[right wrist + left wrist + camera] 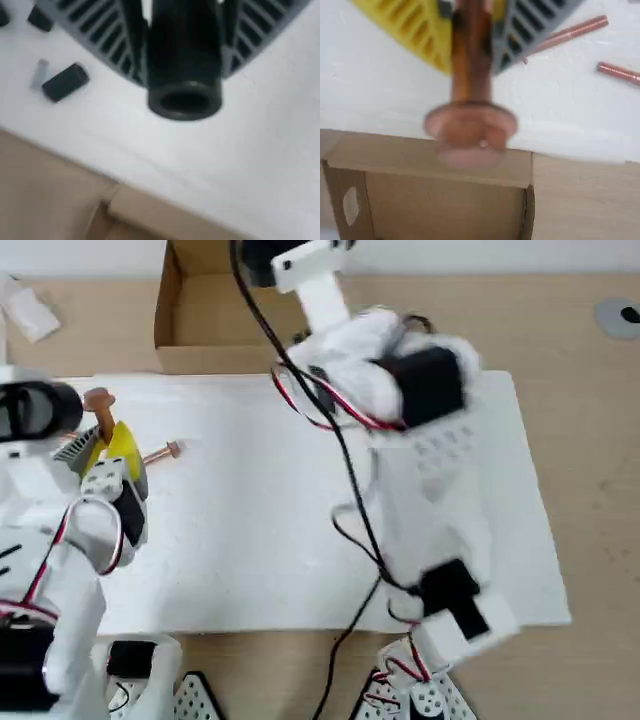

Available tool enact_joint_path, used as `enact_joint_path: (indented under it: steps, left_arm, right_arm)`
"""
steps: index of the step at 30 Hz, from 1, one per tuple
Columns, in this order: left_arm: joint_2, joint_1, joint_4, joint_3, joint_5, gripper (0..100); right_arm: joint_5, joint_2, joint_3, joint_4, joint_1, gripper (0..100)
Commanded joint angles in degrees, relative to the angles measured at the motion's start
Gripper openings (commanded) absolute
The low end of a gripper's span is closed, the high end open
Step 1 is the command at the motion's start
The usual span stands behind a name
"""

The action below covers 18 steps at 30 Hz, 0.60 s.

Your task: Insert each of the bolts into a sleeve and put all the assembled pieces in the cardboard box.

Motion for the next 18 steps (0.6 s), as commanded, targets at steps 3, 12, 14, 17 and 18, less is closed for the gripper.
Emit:
enact_joint_path:
  steps: [3, 12, 14, 17, 18]
  left_arm:
    - [-1.27, 0.79, -2.99, 2.55, 0.09, 1]
    - [-1.19, 5.19, -4.75, 4.48, 3.08, 1]
    - [-1.19, 8.44, -4.75, 4.40, 2.99, 1]
    - [-0.75, 12.75, -5.19, 4.40, 2.81, 1]
    - [-0.75, 13.45, -6.33, 4.84, 2.73, 1]
  right_arm:
    - [0.09, -14.81, 0.22, 0.44, -0.66, 1.0]
    - [-3.34, -35.21, 22.99, -8.00, 1.63, 1.0]
    - [-3.60, -40.92, 32.84, -14.68, 3.74, 1.0]
    - [-3.43, -50.77, 51.38, -25.32, 6.73, 1.0]
    - [-3.43, -54.20, 57.98, -29.10, 7.16, 1.0]
